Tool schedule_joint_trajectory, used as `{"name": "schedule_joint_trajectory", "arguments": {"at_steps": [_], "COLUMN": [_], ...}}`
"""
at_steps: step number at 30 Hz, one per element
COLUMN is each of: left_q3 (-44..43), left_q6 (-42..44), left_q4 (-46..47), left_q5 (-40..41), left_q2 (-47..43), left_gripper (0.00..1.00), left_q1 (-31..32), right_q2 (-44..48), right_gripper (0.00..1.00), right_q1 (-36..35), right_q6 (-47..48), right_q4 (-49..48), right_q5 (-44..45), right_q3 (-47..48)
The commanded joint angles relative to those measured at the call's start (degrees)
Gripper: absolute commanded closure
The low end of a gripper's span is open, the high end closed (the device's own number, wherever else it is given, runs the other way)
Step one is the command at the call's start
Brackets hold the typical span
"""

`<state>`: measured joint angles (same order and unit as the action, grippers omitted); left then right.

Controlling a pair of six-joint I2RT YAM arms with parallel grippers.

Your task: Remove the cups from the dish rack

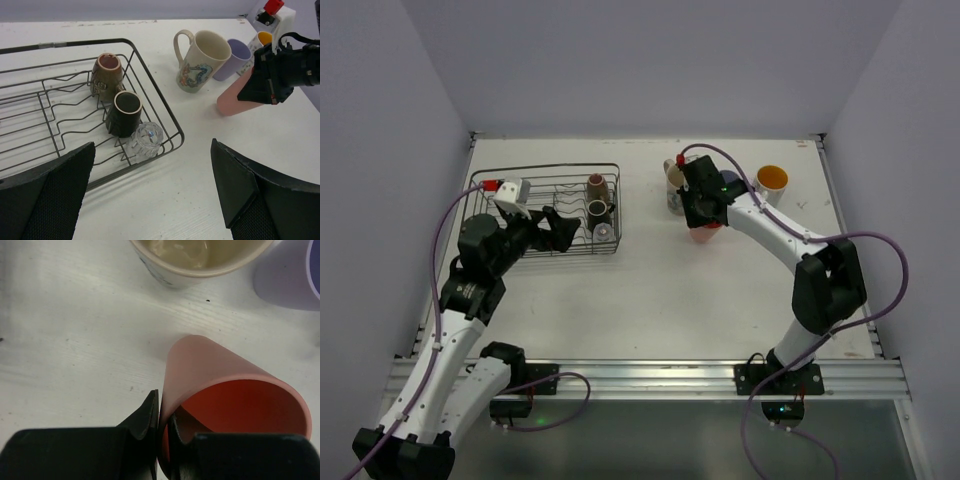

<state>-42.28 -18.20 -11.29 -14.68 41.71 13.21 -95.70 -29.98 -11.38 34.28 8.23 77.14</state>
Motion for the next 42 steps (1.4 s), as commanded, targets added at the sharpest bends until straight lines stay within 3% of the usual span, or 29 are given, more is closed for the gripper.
{"name": "schedule_joint_trajectory", "arguments": {"at_steps": [1,5,9,10,16,20,21,25,28,32,37,42], "left_q3": [0.1,0.0,-0.2,-0.3,-1.8,-4.5,-5.0,-7.7,-10.6,-15.0,-20.3,-22.9], "left_q6": [1.8,1.8,1.8,1.6,-0.1,-1.8,-2.3,-4.6,-4.5,-3.4,0.7,2.9], "left_q4": [-0.5,-0.5,-0.6,-0.8,-0.8,-1.2,-1.2,-1.1,-0.9,-0.9,-1.3,-1.5], "left_q5": [0.1,0.1,0.2,0.2,-0.1,-2.0,-2.4,0.7,7.5,17.3,33.0,36.3], "left_q2": [0.0,0.6,1.8,2.4,6.0,9.6,10.3,15.0,19.8,27.0,34.8,42.3], "left_gripper": [0.00,0.00,0.00,0.00,0.00,0.00,0.00,0.00,0.00,0.05,0.24,0.27], "left_q1": [0.2,0.2,0.2,0.2,0.2,0.3,0.3,4.3,9.2,13.1,17.6,17.8], "right_q2": [-2.2,-4.9,-6.2,-5.9,-3.6,2.5,5.9,15.8,24.0,34.9,46.9,51.7], "right_gripper": [0.98,0.94,0.83,0.76,0.56,0.36,0.27,0.12,0.11,0.20,0.43,0.50], "right_q1": [-0.3,-0.5,-0.7,-0.8,-1.0,-1.0,-1.1,-2.1,-3.1,-3.5,-3.5,-3.5], "right_q6": [3.6,3.7,3.6,3.6,2.7,1.5,1.1,-1.2,-3.4,-6.6,-8.0,-8.4], "right_q4": [4.0,2.9,2.6,2.2,1.8,0.3,-0.2,-6.1,-11.2,-19.1,-26.4,-30.0], "right_q5": [5.8,5.2,4.9,4.4,4.3,3.9,3.5,-0.8,-1.3,-3.3,-3.0,-5.4], "right_q3": [4.3,4.6,4.8,4.4,3.5,2.3,1.9,-3.8,-10.3,-20.5,-31.3,-34.8]}}
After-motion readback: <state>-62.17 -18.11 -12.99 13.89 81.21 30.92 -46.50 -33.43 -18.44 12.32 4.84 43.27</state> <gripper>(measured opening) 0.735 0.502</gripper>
